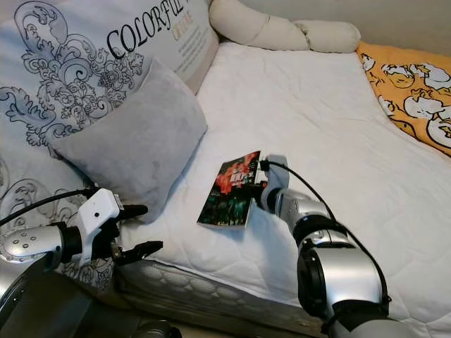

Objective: Clean up the room

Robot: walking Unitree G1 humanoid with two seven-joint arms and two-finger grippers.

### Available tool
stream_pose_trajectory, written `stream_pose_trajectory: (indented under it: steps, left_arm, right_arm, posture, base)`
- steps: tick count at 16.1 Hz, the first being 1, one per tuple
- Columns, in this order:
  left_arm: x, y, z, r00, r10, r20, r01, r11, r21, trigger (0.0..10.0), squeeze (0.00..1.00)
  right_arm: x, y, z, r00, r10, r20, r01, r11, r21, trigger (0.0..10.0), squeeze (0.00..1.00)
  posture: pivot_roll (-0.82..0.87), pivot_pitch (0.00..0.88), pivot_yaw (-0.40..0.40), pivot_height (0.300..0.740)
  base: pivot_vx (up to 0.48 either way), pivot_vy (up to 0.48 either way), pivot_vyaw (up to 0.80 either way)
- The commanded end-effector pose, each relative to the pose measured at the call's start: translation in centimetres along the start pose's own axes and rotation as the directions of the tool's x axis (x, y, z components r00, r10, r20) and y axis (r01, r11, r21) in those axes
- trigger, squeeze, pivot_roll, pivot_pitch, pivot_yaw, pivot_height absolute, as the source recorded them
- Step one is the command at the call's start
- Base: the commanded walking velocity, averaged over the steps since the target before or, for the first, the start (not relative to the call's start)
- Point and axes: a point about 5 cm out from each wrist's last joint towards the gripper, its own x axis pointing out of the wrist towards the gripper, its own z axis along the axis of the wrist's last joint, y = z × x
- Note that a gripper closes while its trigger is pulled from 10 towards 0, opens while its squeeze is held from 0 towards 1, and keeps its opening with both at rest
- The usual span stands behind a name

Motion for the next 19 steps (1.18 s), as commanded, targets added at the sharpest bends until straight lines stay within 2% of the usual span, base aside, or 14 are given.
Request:
stream_pose_trajectory:
  steps: [1,5,7,9,10,11,15,19]
  left_arm:
    - [0.2,-0.1,0.2,1.0,-0.011,-0.001,0.011,1.0,0.005,10.0,0.0]
    - [0.8,0.0,0.3,1.0,-0.003,0.004,0.003,1.0,0.007,10.0,0.0]
    - [1.2,0.2,0.4,1.0,0.009,0.016,-0.009,1.0,0.01,10.0,0.0]
    - [1.6,0.2,0.6,0.999,0.005,0.032,-0.005,1.0,0.005,10.0,0.0]
    - [1.8,0.2,0.6,0.999,0.0,0.036,0.0,1.0,0.004,10.0,0.0]
    - [1.9,0.2,0.7,0.999,-0.007,0.038,0.007,1.0,0.004,10.0,0.0]
    - [2.4,0.3,0.7,1.0,-0.024,0.018,0.023,0.999,0.024,10.0,0.0]
    - [2.4,0.3,0.3,1.0,-0.022,-0.006,0.022,1.0,0.021,10.0,0.0]
  right_arm:
    - [-0.1,-0.1,1.1,0.999,-0.032,0.027,0.033,0.998,-0.047,10.0,1.0]
    - [-0.4,-1.0,1.3,0.995,-0.091,0.046,0.097,0.984,-0.147,10.0,1.0]
    - [-0.7,-1.9,1.5,0.988,-0.134,0.08,0.142,0.983,-0.113,10.0,1.0]
    - [-0.9,-2.5,0.4,0.982,-0.169,0.089,0.178,0.978,-0.111,10.0,1.0]
    - [-0.8,-2.6,-0.3,0.982,-0.173,0.08,0.181,0.977,-0.11,10.0,0.53]
    - [-0.7,-2.6,-1.1,0.982,-0.179,0.066,0.185,0.976,-0.113,10.0,0.0]
    - [-0.4,-2.2,-5.3,0.966,-0.253,-0.051,0.246,0.963,-0.109,10.0,0.0]
    - [0.3,-0.3,-7.0,0.974,-0.205,-0.1,0.195,0.976,-0.1,10.0,0.0]
  posture:
    - [0.15,0.0,-0.05,0.74]
    - [0.13,0.0,-0.059,0.74]
    - [0.12,0.0,-0.062,0.74]
    - [0.1,0.0,-0.059,0.74]
    - [0.09,0.0,-0.051,0.74]
    - [0.09,0.0,-0.049,0.74]
    - [0.08,0.0,-0.031,0.74]
    - [0.09,0.0,-0.024,0.74]
  base:
    - [0.0,0.0,0.0]
    - [0.0,0.0,0.0]
    - [0.0,0.0,0.0]
    - [0.0,0.0,0.0]
    - [0.0,0.0,0.0]
    - [0.0,0.0,0.0]
    - [0.0,0.0,0.0]
    - [0.0,0.0,0.0]
